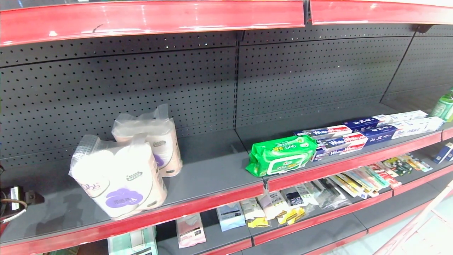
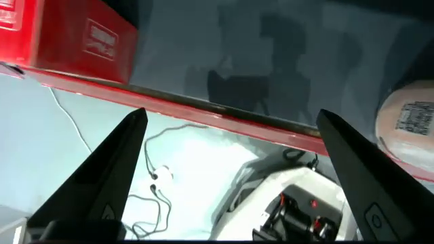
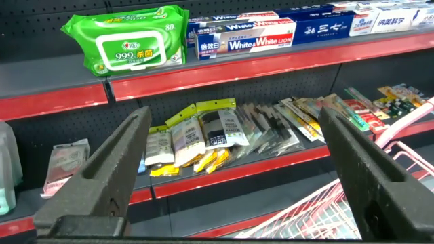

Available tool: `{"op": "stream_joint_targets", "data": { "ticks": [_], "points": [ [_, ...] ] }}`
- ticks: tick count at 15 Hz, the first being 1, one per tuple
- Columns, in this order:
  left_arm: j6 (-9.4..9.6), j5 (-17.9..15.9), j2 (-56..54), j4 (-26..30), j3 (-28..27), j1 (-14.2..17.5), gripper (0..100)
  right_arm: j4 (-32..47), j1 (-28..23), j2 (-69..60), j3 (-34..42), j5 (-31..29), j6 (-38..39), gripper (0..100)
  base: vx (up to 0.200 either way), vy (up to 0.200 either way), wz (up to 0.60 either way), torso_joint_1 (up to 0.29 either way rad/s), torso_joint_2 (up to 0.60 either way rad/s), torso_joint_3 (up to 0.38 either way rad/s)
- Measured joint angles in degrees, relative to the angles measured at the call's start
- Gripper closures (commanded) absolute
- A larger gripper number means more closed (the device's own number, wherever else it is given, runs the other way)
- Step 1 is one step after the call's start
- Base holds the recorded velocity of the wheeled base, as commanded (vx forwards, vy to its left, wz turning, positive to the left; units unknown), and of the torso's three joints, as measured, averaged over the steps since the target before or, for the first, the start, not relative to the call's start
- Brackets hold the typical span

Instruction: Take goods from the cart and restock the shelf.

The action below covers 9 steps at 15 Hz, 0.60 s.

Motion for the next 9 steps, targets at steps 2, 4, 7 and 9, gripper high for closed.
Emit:
{"op": "stream_joint_targets", "data": {
  "ticks": [2, 4, 7, 9],
  "points": [
    [0.0, -0.9, 3.1, -0.4, -0.1, -0.3, 0, 0.0, 0.0, 0.0, 0.0, 0.0, 0.0, 0, 0.0, 0.0, 0.0, 0.0, 0.0, 0.0],
    [-0.09, -1.3, 6.1, -3.6, -0.1, -0.8, 0, 0.0, 0.0, 0.0, 0.0, 0.0, 0.0, 0, 0.0, 0.0, 0.0, 0.0, 0.0, 0.0],
    [-0.26, -1.7, 9.4, -4.9, 0.1, -1.7, 0, 0.0, 0.0, 0.0, 0.0, 0.0, 0.0, 0, 0.0, 0.0, 0.0, 0.0, 0.0, 0.0],
    [-0.57, -3.3, 11.5, -5.0, 0.1, -2.7, 0, 0.0, 0.0, 0.0, 0.0, 0.0, 0.0, 0, 0.0, 0.0, 0.0, 0.0, 0.0, 0.0]
  ]
}}
